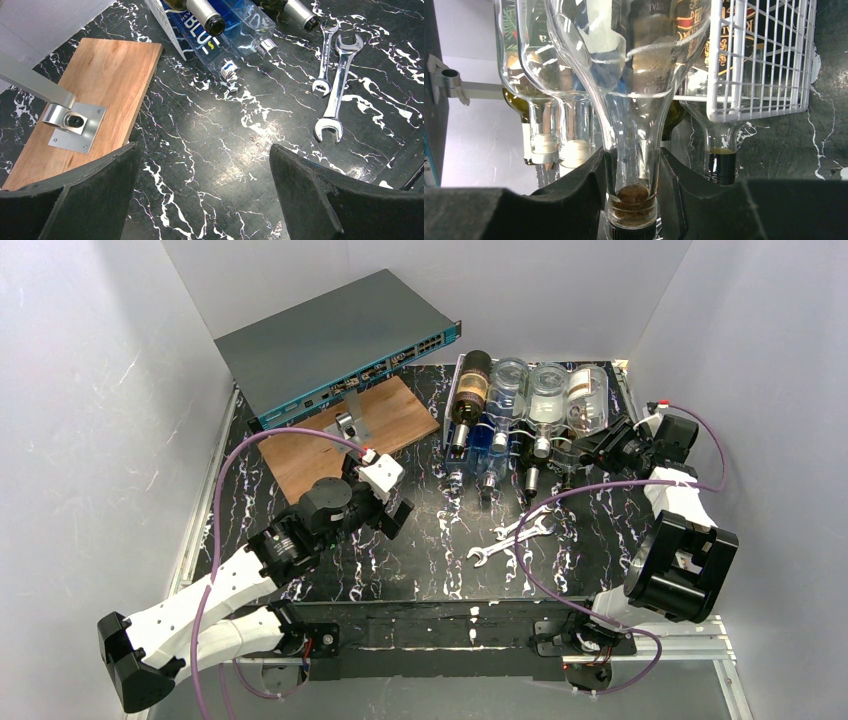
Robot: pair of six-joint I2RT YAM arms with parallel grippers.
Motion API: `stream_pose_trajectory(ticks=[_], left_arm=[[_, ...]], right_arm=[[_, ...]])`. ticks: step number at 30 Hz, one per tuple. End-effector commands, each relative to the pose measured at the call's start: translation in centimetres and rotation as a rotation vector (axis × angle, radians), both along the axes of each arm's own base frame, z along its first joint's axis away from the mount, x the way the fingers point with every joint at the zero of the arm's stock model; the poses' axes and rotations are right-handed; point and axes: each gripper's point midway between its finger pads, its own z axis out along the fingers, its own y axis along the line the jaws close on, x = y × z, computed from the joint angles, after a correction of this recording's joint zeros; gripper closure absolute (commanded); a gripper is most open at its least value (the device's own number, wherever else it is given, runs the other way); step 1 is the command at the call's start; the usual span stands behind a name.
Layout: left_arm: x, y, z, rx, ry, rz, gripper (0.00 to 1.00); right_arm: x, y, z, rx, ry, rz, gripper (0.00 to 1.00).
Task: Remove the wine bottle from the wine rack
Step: Pick up the wine bottle from the wine rack.
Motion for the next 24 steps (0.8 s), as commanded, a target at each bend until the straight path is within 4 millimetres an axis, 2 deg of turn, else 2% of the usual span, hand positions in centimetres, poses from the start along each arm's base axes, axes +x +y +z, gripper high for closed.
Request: stream_pose_trajectory(ticks=[1,6,14,24], left_arm=[[0.1,0.3,0.7,-0.01,-0.027,0.01,0.01],[0.2,0.3,0.6,-0.008,-0.028,0.011,0.01],[0.3,0.2,0.3,0.0,-0.022,0.015,0.01],[0.3,0.3,0.4,0.003,-0.025,0.015,0.01]], right_arm=[[0.5,-3.7,-1.1,-0.147,-0.003,-0.053,0.95],[1.1,-4.0,-1.7,-0.174,0.018,-0.036,0.85],[1.6,-3.7,-2.6,-0.265,0.049,0.0,0.76],[2.3,-2.9,-1.7,-0.514,0.054,0.038,0.66]])
